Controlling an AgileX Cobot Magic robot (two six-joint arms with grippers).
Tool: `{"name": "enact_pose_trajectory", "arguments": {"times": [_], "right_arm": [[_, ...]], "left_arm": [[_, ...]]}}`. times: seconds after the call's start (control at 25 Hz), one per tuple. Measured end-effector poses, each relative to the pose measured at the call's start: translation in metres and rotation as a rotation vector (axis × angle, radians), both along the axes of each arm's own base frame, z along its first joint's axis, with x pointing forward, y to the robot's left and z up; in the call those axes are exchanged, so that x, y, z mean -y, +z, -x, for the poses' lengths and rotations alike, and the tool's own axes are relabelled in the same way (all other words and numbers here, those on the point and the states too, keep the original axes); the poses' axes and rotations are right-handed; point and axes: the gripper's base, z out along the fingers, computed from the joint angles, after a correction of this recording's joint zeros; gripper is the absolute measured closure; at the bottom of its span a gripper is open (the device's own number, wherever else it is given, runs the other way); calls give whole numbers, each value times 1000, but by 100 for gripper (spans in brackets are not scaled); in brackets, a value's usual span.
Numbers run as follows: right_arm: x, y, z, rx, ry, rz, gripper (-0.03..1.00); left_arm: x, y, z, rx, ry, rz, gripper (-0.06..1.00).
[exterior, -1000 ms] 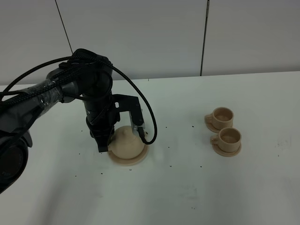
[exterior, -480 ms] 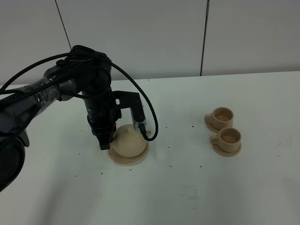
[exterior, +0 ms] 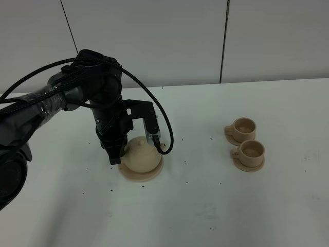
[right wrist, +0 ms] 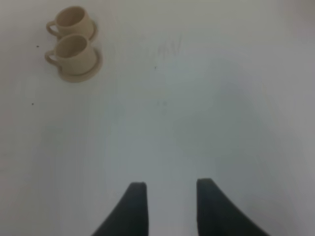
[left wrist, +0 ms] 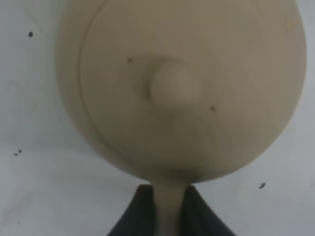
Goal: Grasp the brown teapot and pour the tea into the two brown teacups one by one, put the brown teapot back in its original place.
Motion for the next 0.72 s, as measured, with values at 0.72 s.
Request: {"name": "enact_pose_trajectory", "arguments": {"times": [0.72], "right_arm": [[0, 0, 0, 0, 0, 0, 73]], "left_arm": [[-5, 21, -2, 28, 54, 148, 78]]}}
